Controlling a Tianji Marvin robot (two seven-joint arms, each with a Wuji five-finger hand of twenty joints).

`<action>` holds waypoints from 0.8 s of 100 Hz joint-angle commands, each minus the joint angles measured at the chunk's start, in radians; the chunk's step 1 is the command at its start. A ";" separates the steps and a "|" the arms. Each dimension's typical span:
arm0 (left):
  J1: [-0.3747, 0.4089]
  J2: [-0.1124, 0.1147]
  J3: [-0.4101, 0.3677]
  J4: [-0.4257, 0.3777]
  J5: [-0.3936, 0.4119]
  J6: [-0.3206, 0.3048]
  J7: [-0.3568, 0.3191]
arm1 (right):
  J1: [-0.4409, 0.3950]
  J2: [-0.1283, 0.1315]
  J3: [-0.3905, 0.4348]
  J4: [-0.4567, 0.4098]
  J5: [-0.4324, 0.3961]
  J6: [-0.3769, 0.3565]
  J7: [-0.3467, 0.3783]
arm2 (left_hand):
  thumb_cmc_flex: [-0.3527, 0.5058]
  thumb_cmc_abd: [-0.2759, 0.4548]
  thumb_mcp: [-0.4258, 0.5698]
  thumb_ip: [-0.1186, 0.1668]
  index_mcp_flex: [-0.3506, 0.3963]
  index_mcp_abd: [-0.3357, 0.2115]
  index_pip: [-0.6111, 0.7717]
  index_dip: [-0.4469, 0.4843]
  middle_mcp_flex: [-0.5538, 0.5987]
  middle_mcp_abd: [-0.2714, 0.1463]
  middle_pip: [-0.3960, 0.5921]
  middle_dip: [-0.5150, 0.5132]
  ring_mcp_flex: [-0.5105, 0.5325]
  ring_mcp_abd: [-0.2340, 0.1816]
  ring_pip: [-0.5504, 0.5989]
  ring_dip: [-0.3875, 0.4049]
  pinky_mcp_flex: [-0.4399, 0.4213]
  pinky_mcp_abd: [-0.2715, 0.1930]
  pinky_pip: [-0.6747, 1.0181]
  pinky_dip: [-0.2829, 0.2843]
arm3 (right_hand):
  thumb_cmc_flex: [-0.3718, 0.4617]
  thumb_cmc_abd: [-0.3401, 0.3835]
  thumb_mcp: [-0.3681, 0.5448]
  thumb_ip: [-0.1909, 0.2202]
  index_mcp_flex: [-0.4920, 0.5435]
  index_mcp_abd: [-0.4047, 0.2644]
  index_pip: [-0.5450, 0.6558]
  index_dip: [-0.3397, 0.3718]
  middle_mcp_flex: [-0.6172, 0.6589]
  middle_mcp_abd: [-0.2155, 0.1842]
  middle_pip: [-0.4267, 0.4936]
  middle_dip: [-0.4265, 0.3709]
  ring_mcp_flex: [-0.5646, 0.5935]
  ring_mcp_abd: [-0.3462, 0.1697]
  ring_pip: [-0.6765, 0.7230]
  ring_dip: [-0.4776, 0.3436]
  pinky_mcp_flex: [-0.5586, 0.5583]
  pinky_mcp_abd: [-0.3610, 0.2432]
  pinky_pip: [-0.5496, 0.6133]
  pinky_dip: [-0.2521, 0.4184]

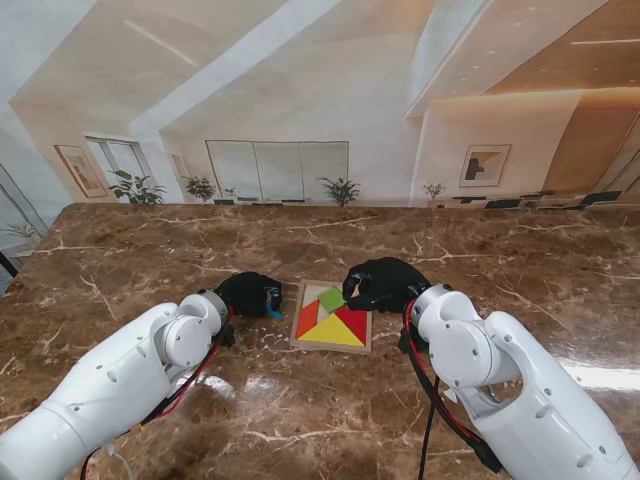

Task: Assemble the tangram pieces into a square

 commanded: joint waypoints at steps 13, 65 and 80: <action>0.014 -0.006 0.021 0.027 0.012 0.008 0.017 | -0.008 -0.001 0.002 0.007 0.005 0.004 0.011 | 0.054 -0.012 -0.005 0.016 0.029 -0.001 0.069 0.078 0.035 -0.071 -0.039 -0.053 0.072 -0.002 -0.106 -0.120 0.064 0.015 -0.022 -0.018 | -0.048 0.013 -0.001 0.019 0.003 0.007 0.012 -0.008 0.008 0.004 0.008 -0.002 0.048 -0.004 0.019 -0.006 0.006 0.003 0.041 -0.007; 0.016 0.001 0.022 0.017 0.031 0.023 0.007 | -0.009 0.000 0.004 0.006 0.005 0.003 0.013 | 0.053 -0.005 -0.012 0.017 -0.064 0.179 -0.427 -0.164 -0.014 -0.008 -0.272 -0.141 0.093 -0.019 -0.099 -0.135 0.093 -0.064 -0.025 -0.076 | -0.046 0.010 -0.002 0.011 0.018 0.011 0.013 -0.015 0.010 0.009 0.007 -0.003 0.047 -0.002 0.020 -0.006 0.004 0.006 0.040 -0.008; 0.013 0.003 0.029 0.012 0.043 0.036 0.006 | -0.009 0.000 0.004 0.007 0.006 0.003 0.013 | 0.053 -0.008 -0.022 0.016 -0.015 0.220 -0.503 -0.198 0.020 -0.008 -0.271 -0.150 0.111 -0.022 -0.106 -0.144 0.111 -0.053 -0.028 -0.083 | -0.046 0.010 -0.001 0.010 0.019 0.013 0.013 -0.019 0.010 0.008 0.007 -0.003 0.046 -0.001 0.019 -0.006 0.003 0.006 0.040 -0.009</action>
